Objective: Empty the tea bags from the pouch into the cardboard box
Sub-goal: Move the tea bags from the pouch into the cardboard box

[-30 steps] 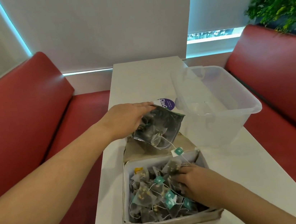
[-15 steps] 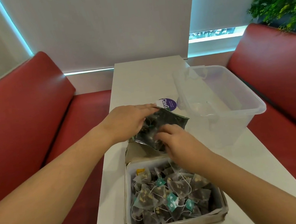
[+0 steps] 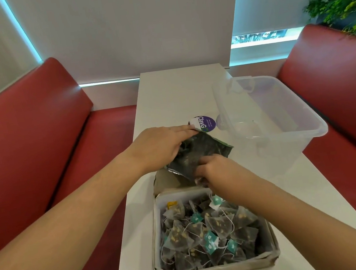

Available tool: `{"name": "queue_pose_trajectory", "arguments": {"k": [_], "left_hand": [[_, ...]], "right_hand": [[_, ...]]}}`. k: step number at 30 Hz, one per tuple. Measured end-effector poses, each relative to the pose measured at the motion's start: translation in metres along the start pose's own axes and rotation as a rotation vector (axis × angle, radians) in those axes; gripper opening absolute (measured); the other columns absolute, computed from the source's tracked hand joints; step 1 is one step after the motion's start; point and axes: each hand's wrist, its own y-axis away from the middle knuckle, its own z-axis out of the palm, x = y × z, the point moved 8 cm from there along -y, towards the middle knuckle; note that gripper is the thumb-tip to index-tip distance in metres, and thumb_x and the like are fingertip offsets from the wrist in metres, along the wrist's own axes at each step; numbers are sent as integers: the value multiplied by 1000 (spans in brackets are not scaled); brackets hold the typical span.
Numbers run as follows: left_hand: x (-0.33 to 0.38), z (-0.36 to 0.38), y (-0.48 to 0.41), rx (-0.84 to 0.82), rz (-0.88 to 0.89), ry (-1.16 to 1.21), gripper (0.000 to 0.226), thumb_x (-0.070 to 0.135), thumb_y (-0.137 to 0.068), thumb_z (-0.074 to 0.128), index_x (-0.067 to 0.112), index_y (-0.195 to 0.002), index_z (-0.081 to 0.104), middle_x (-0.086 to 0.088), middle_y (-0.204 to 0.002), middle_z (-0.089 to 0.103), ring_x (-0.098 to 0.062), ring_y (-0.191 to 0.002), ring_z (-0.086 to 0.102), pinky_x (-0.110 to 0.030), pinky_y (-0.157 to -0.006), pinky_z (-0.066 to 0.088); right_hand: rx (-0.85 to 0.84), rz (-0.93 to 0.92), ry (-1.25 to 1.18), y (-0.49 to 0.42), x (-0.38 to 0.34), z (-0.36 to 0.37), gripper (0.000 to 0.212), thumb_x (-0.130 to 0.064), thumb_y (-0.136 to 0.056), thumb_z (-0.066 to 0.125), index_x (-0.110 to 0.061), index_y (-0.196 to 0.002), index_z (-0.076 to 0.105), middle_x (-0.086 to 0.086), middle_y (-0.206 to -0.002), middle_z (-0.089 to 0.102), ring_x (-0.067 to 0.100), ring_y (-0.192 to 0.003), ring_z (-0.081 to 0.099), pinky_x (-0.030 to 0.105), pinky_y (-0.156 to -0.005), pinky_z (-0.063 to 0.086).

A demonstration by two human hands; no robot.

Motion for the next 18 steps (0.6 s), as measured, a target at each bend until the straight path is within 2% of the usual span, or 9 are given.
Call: {"name": "queue_pose_trajectory", "arguments": {"k": [3, 6, 8, 10, 11, 13, 16, 17, 18], "left_hand": [[0, 2, -2, -15, -22, -29, 52, 16, -95, 42, 37, -142, 35, 20, -151, 32, -15, -118, 56, -33, -84, 50], [0, 2, -4, -17, -48, -31, 51, 18, -96, 42, 38, -142, 34, 20, -151, 32, -14, -120, 54, -30, -83, 47], [2, 2, -5, -22, -46, -23, 51, 18, -95, 42, 38, -142, 34, 21, -151, 31, -14, -122, 53, -30, -84, 47], [3, 2, -5, -26, -41, -20, 51, 18, -95, 41, 39, -142, 35, 21, -150, 32, -15, -121, 54, -32, -84, 48], [2, 0, -4, -25, -41, -19, 51, 18, -96, 41, 39, -141, 35, 22, -150, 32, -15, -119, 55, -31, -83, 48], [-1, -5, -2, -11, -39, -14, 51, 17, -96, 42, 40, -141, 36, 22, -149, 33, -14, -117, 56, -29, -82, 47], [-5, -11, -1, -7, -37, 9, 53, 15, -95, 43, 42, -140, 36, 23, -148, 35, -12, -118, 55, -24, -82, 43], [-4, -12, -1, -12, -32, 19, 54, 14, -95, 42, 43, -140, 35, 23, -147, 36, -11, -119, 54, -24, -84, 42], [-3, -12, -1, -18, -23, 31, 55, 13, -95, 42, 44, -140, 35, 24, -147, 37, -10, -121, 53, -23, -87, 42]], "right_hand": [[215, -49, -259, 41, -3, -19, 25, -12, -87, 61, -22, -108, 69, -1, -104, 63, 18, -95, 60, 28, -80, 50], [275, -55, -385, 64, -23, -15, 25, -14, -87, 63, -21, -109, 69, -3, -104, 64, 13, -94, 58, 22, -79, 45], [241, -49, -405, 63, -36, 4, 26, -15, -86, 62, -20, -111, 69, -1, -106, 65, 16, -95, 60, 29, -81, 51], [118, -23, -380, 58, -43, 25, 31, -21, -87, 60, -21, -118, 65, 1, -116, 63, 21, -103, 59, 37, -88, 51], [92, -18, -366, 57, -43, 29, 34, -25, -88, 60, -23, -121, 62, 0, -121, 62, 20, -107, 58, 36, -91, 50], [207, -9, -385, 59, -37, 11, 31, -28, -87, 61, -23, -117, 65, -5, -116, 64, 15, -104, 57, 28, -88, 49], [485, 28, -372, 53, -17, -31, 21, -17, -87, 62, -16, -107, 70, -2, -102, 66, 15, -94, 55, 24, -81, 45], [498, 47, -336, 41, -11, -37, 22, -14, -88, 59, -14, -107, 70, 2, -102, 66, 19, -93, 55, 26, -81, 45], [431, 68, -292, 23, -5, -35, 24, -14, -89, 56, -12, -110, 68, 6, -105, 66, 23, -95, 55, 30, -83, 45]]}}
